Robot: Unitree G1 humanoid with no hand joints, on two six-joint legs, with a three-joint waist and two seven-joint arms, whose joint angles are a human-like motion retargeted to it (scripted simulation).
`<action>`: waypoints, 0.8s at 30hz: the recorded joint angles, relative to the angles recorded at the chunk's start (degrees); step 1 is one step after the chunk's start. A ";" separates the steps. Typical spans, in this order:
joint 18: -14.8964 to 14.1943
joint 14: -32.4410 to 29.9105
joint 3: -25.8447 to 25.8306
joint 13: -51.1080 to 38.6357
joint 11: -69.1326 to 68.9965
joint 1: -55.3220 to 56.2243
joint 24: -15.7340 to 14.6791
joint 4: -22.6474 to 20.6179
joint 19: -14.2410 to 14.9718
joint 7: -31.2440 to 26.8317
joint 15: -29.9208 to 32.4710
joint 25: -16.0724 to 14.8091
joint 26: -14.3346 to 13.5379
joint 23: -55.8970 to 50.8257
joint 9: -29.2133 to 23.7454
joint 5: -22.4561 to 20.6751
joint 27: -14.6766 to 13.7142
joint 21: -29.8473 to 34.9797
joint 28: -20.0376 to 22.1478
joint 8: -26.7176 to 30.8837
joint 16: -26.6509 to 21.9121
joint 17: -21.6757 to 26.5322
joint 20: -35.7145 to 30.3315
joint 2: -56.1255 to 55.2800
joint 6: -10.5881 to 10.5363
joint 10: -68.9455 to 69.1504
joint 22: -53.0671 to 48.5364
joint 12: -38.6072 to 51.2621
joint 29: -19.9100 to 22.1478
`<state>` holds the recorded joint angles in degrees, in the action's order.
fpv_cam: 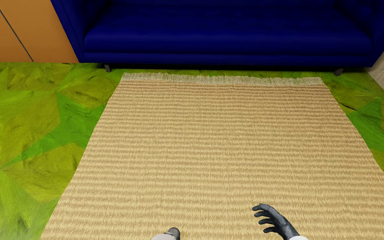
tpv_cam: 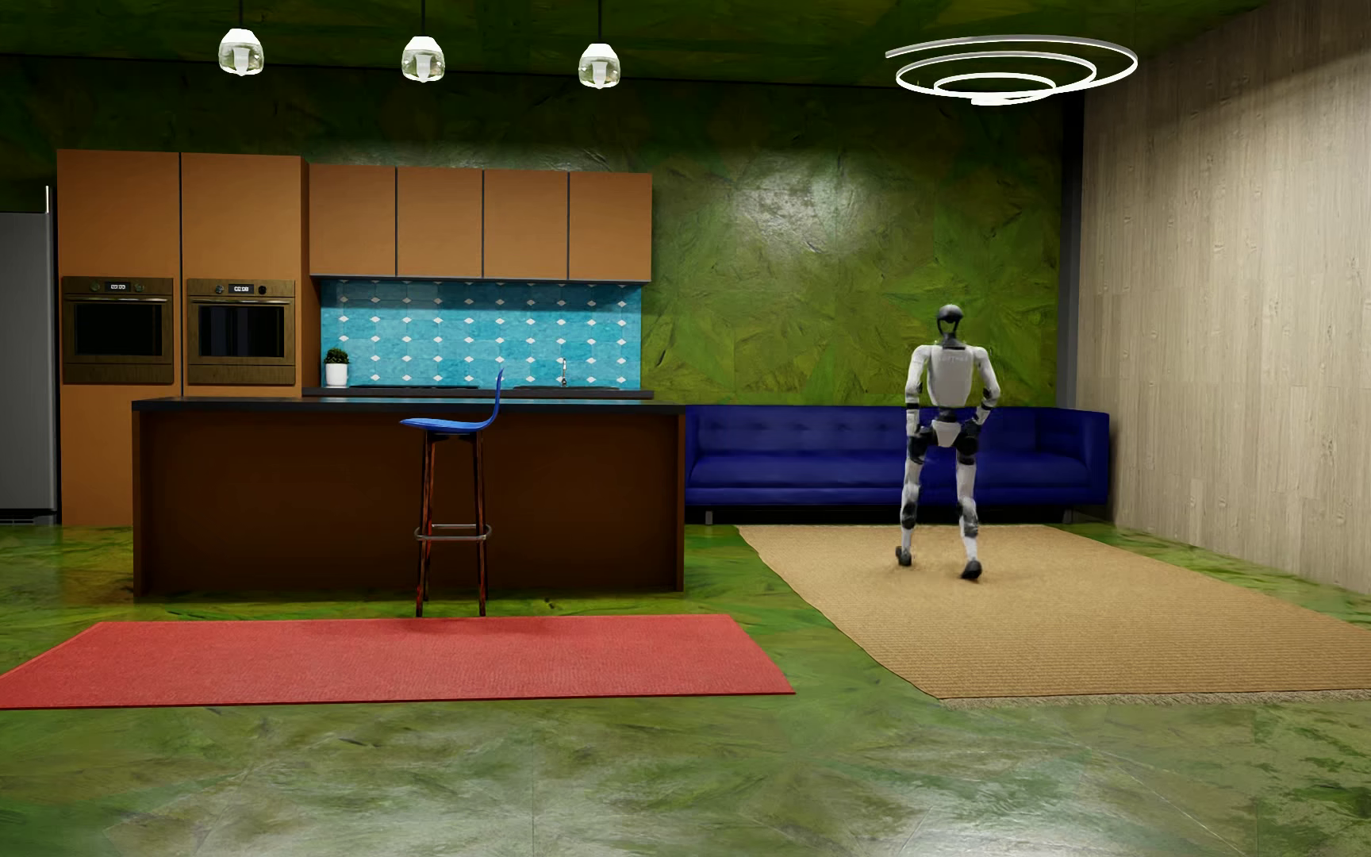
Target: Walk to the sofa
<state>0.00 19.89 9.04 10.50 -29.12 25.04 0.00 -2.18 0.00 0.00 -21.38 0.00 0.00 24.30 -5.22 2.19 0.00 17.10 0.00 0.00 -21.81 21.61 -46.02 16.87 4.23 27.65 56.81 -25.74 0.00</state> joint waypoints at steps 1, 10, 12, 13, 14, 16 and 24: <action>0.00 0.30 2.04 -0.60 -1.33 1.40 0.00 -0.24 0.00 0.00 0.16 0.00 0.00 -0.10 -0.22 1.19 0.00 -1.15 0.00 0.00 0.13 0.06 -1.28 1.86 0.06 -0.35 0.61 -1.16 0.00; 0.00 -18.12 -15.55 8.93 -47.42 -22.62 0.00 -8.81 0.00 0.00 6.48 0.00 0.00 31.54 -1.44 5.99 0.00 10.43 0.00 0.00 -0.79 -3.18 4.54 -27.26 -0.17 4.71 -9.58 10.82 0.00; 0.00 -10.71 -20.96 13.89 -28.73 -31.71 0.00 -6.29 0.00 0.00 8.66 0.00 0.00 32.64 -0.72 5.55 0.00 11.62 0.00 0.00 -1.95 -2.00 11.34 -32.11 -1.58 0.50 -16.37 15.33 0.00; 0.00 -6.53 -22.24 15.93 -17.45 -36.97 0.00 -6.23 0.00 0.00 13.08 0.00 0.00 32.54 -0.40 6.37 0.00 11.51 0.00 0.00 -2.28 -1.54 14.60 -33.15 -1.28 -2.35 -18.45 17.73 0.00; 0.00 -3.34 -23.96 16.88 -6.49 -38.74 0.00 -6.01 0.00 0.00 20.27 0.00 0.00 32.71 0.64 6.75 0.00 11.78 0.00 0.00 -2.36 -1.21 19.17 -35.23 -1.01 -2.99 -20.59 20.18 0.00; 0.00 -0.41 -26.89 17.61 22.54 -40.80 0.00 -3.96 0.00 0.00 51.85 0.00 0.00 33.51 2.18 7.22 0.00 12.17 0.00 0.00 -3.03 -1.09 24.75 -37.97 -1.13 -1.91 -24.55 23.89 0.00; 0.00 -26.33 -20.13 11.42 -12.88 -25.33 0.00 3.09 0.00 0.00 10.45 0.00 0.00 29.84 0.01 -2.94 0.00 6.43 0.00 0.00 1.44 -2.42 12.40 -25.99 -2.56 53.45 -8.99 17.10 0.00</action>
<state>0.00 -6.44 -11.09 21.93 -41.99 -0.29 0.00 0.91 0.00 0.00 -10.93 0.00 0.00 54.14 -5.22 -0.75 0.00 23.53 0.00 0.00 -20.37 19.19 -33.62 -9.11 1.67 81.10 47.81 -8.64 0.00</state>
